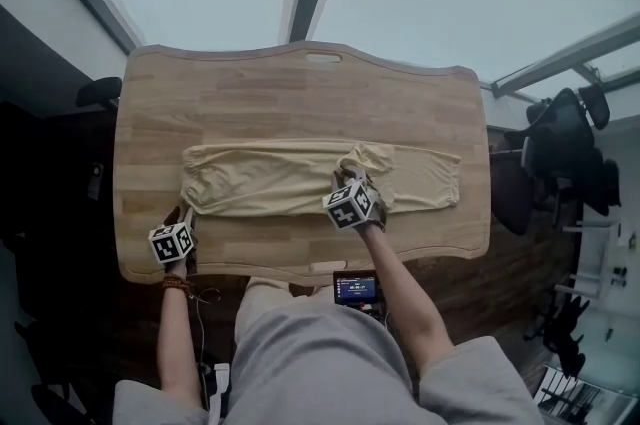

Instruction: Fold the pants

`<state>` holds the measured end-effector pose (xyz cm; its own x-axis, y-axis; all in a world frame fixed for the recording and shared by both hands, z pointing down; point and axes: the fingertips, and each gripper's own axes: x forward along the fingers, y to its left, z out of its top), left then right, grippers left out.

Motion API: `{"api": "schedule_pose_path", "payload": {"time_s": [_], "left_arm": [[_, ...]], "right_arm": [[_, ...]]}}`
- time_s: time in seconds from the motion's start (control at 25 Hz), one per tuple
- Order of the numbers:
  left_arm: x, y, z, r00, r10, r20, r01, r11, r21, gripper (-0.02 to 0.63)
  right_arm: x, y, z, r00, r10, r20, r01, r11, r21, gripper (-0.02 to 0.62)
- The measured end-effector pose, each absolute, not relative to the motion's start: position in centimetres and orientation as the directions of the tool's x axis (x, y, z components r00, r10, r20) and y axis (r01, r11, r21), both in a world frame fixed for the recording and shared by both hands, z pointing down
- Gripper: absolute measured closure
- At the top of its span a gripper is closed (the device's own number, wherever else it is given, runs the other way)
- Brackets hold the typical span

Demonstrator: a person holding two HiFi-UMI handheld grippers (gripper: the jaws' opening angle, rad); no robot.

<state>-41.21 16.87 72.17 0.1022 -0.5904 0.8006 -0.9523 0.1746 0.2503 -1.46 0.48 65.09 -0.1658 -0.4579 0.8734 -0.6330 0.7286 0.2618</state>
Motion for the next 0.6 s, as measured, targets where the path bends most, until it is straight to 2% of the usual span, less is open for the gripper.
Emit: {"api": "schedule_pose_path", "payload": {"time_s": [0.08,0.12,0.2,0.28,0.36,0.4,0.48,0.6], "left_arm": [[-41.2,16.9,72.1,0.102,-0.590,0.801,-0.956,0.165,0.243,0.436],[-41.1,16.8,72.0,0.098,-0.590,0.801,-0.960,0.156,0.233,0.436],[-40.4,16.5,71.3,0.089,-0.597,0.797,-0.972,0.122,0.200,0.436],[-38.7,15.5,70.1,0.089,-0.612,0.786,-0.987,0.050,0.151,0.436],[-35.3,13.6,68.4,0.119,-0.634,0.764,-0.993,-0.078,0.091,0.436],[-32.7,12.4,67.4,0.155,-0.643,0.750,-0.985,-0.162,0.065,0.436],[-26.0,9.5,65.5,0.260,-0.649,0.715,-0.938,-0.345,0.029,0.436],[-15.8,5.6,64.2,0.407,-0.617,0.674,-0.830,-0.558,-0.010,0.435]], "right_arm": [[-4.9,2.6,67.4,-0.206,-0.394,0.896,-0.605,0.771,0.200,0.536],[-6.4,4.0,68.2,-0.242,-0.349,0.905,-0.571,0.806,0.158,0.515],[-8.1,6.8,68.5,-0.340,-0.252,0.906,-0.499,0.865,0.053,0.426],[-7.7,8.1,66.7,-0.465,-0.216,0.859,-0.498,0.866,-0.052,0.418],[-5.1,7.2,64.1,-0.548,-0.259,0.795,-0.574,0.808,-0.131,0.414],[-3.0,6.1,63.5,-0.543,-0.305,0.782,-0.638,0.756,-0.148,0.414],[2.5,3.5,64.6,-0.462,-0.372,0.805,-0.773,0.614,-0.160,0.416],[7.5,1.0,69.1,-0.399,-0.338,0.852,-0.872,0.427,-0.238,0.414]]}}
